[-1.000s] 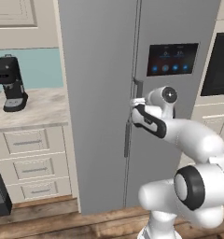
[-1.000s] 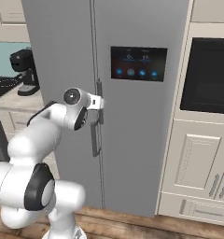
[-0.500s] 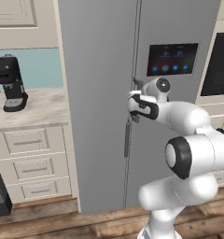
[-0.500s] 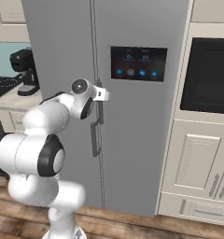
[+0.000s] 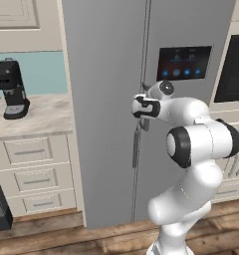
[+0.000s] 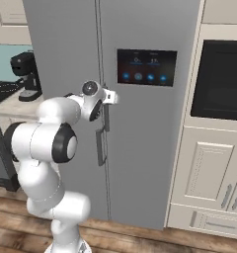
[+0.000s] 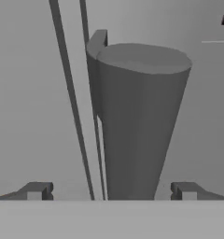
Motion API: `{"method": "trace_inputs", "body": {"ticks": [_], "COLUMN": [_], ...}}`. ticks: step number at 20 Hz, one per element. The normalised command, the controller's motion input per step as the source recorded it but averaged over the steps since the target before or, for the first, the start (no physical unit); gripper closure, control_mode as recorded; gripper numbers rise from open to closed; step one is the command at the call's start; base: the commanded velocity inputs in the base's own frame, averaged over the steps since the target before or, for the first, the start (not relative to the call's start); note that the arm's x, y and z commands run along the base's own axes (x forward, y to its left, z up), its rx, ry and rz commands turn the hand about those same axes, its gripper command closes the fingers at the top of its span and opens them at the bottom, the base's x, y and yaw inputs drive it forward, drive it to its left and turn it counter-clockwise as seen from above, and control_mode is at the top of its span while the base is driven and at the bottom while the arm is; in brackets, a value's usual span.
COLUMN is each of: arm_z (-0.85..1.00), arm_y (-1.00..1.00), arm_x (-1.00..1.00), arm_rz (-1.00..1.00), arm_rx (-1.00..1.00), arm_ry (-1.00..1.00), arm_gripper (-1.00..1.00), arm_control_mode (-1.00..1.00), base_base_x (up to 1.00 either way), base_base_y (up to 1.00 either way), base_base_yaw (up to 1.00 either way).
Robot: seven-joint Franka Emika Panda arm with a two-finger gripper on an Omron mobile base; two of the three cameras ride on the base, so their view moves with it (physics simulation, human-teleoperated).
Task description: Retrieve the kiwi and orange from the fridge and place them into the bowl on the dining table.
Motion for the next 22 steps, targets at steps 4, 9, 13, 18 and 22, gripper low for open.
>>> {"method": "trace_inputs", "body": {"ticks": [4,9,13,18,22], "arm_z": [-0.24,-0.43,-0.49,0.00,0.00], "arm_y": [-0.18,-0.22,-0.08,0.00,-0.16], "arm_x": [0.54,0.65,0.65,0.20,-0.51], "arm_rz": [0.00,0.00,0.02,0.00,0.06], "arm_rx": [0.00,0.00,0.00,0.00,0.00], "arm_ry": [0.06,0.00,-0.06,0.00,0.01], "arm_gripper": [-1.00,-1.00,-1.00,1.00,1.00], "arm_control_mode": [-1.00,-1.00,-1.00,-1.00,-1.00], "base_base_x": [0.00,0.00,0.00,0.00,0.00], "base_base_y": [0.00,0.00,0.00,0.00,0.00], "base_base_yaw": [0.00,0.00,0.00,0.00,0.00]}}
